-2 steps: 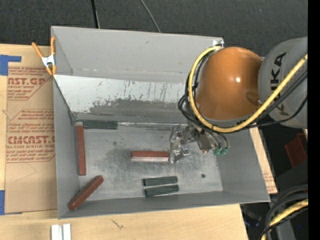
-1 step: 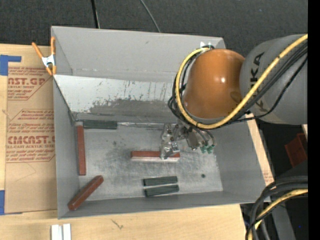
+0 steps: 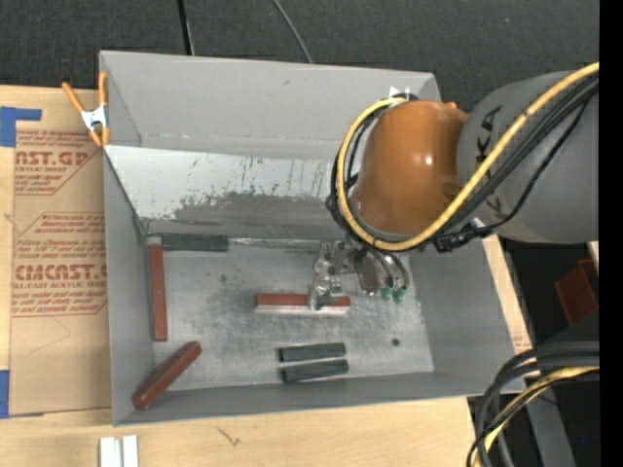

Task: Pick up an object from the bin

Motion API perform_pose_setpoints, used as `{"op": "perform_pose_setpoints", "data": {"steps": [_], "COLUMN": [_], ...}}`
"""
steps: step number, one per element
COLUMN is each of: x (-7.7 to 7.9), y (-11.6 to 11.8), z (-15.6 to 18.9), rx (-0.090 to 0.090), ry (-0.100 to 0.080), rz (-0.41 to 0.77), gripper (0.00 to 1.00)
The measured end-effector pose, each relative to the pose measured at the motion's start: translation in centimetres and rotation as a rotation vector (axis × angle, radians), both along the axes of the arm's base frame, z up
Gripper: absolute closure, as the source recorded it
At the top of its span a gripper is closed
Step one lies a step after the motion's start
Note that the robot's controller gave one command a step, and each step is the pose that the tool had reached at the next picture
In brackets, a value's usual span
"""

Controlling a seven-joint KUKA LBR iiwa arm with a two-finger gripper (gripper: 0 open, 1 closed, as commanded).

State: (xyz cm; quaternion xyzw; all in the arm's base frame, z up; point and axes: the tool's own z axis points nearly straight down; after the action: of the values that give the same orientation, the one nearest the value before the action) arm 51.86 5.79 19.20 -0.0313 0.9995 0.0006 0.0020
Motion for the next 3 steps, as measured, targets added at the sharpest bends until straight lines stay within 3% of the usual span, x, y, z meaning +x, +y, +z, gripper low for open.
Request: {"op": "perform_pose_setpoints", "data": {"steps": [1, 2, 3], "x": [-1.2, -1.2, 1.2], "y": [2.8, 2.8, 0.8], "z": [0.3, 0.3, -5.0], "rx": [-0.001, -0.001, 0.000], "ry": [0.002, 0.002, -0.005], "rz": [0.182, 0.180, 0.139], "gripper": [0.00, 0.00, 0.00]}}
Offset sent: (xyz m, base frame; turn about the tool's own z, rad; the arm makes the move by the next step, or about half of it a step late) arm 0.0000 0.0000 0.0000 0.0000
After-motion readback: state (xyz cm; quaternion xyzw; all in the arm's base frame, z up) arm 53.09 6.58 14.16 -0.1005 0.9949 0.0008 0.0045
